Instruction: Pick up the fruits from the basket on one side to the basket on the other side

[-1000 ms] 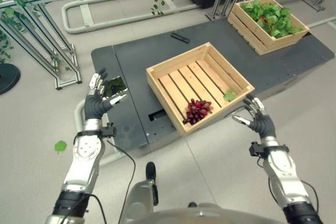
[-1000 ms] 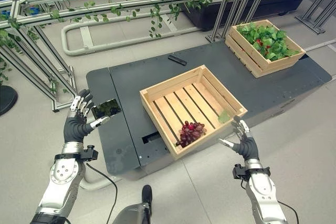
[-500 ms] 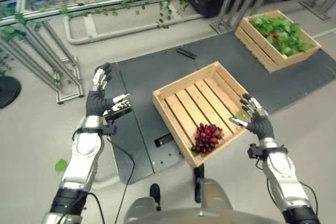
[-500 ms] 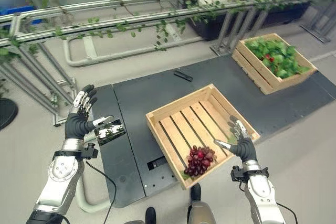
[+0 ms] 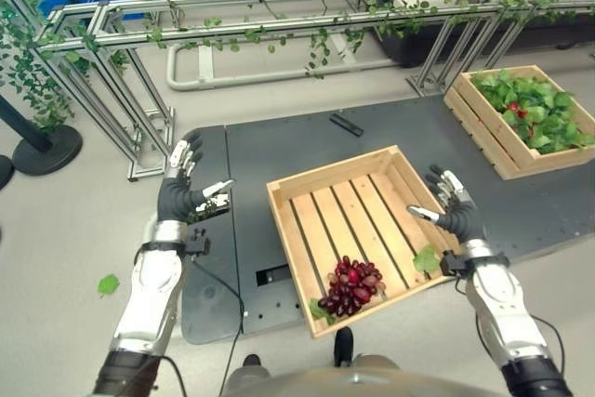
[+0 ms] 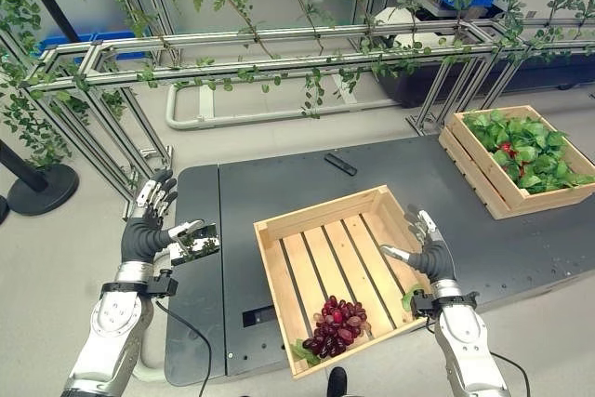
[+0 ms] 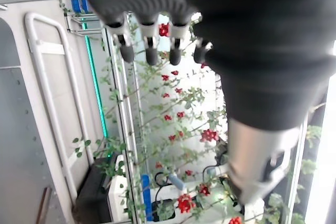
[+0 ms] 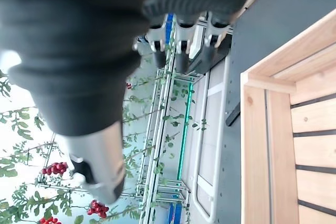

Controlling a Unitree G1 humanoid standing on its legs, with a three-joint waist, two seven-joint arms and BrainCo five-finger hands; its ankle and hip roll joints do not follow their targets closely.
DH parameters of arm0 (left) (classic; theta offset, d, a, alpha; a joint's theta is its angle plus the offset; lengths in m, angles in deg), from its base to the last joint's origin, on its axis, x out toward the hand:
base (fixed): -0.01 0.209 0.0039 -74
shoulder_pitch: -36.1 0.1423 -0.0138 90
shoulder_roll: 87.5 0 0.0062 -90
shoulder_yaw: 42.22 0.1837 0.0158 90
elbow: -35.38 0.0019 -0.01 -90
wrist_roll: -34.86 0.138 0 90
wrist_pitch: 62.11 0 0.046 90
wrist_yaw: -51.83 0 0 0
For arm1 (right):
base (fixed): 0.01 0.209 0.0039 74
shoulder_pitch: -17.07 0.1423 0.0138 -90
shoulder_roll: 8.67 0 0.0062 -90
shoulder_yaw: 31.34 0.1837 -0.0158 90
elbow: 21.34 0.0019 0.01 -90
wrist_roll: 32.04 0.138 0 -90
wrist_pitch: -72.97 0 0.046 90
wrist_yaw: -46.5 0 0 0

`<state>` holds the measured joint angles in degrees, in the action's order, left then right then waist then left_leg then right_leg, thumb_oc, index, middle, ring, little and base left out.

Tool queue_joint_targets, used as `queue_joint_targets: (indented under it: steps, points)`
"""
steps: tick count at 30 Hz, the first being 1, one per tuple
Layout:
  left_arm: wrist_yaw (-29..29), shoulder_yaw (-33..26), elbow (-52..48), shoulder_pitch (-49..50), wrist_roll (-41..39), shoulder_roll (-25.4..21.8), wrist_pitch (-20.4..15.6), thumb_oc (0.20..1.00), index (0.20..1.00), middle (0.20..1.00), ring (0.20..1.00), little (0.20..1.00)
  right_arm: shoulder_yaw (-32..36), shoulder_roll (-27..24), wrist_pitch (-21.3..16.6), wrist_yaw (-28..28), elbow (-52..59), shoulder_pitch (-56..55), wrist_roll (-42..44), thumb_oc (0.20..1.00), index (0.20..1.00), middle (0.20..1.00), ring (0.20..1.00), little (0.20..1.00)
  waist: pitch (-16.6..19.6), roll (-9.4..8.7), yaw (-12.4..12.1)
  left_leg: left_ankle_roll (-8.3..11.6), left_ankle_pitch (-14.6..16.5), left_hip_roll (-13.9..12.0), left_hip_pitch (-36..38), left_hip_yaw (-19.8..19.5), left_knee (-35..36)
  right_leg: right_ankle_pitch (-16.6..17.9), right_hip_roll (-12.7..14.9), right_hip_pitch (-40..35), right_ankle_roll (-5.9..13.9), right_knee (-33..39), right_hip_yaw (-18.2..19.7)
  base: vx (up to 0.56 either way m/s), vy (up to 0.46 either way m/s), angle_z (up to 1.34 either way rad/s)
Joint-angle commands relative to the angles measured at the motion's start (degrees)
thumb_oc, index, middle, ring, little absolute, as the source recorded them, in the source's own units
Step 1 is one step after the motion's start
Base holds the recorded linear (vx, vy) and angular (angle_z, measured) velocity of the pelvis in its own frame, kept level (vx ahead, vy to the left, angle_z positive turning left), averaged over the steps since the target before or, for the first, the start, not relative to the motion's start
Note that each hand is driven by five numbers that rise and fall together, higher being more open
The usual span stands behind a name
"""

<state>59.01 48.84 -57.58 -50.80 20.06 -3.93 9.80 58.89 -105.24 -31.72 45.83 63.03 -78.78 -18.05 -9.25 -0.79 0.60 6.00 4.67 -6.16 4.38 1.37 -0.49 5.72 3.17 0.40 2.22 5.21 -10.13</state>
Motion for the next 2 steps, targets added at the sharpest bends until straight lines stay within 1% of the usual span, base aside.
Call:
queue_joint_targets:
  steps: [1,2]
  points:
    - [0.2,-0.7,-2.1,-2.0,-2.2,-1.5,-2.7,1.000,1.000,1.000,1.000,1.000,1.4,-1.0,-2.4,-0.6,2.4,1.3,2.1,1.000,1.000,1.000,1.000,1.000,1.5,-1.75,0.1,-1.78,-1.4,3.0,-3.6,-0.2,-1.6,-7.8,4.1,-2.4,5.60,-3.8,-0.9,0.03,-0.044,0.03]
    - [0.1,-0.6,-2.1,-2.0,-2.4,-1.4,-2.7,1.000,1.000,1.000,1.000,1.000,1.4,-1.0,-2.5,-0.6,2.5,1.2,2.1,1.000,1.000,1.000,1.000,1.000,1.5,-1.70,0.1,-1.80,-1.4,3.0,-3.5,-0.1,-1.5,-7.8,4.0,-2.7,5.56,-3.6,-0.9,0.02,-0.018,0.05]
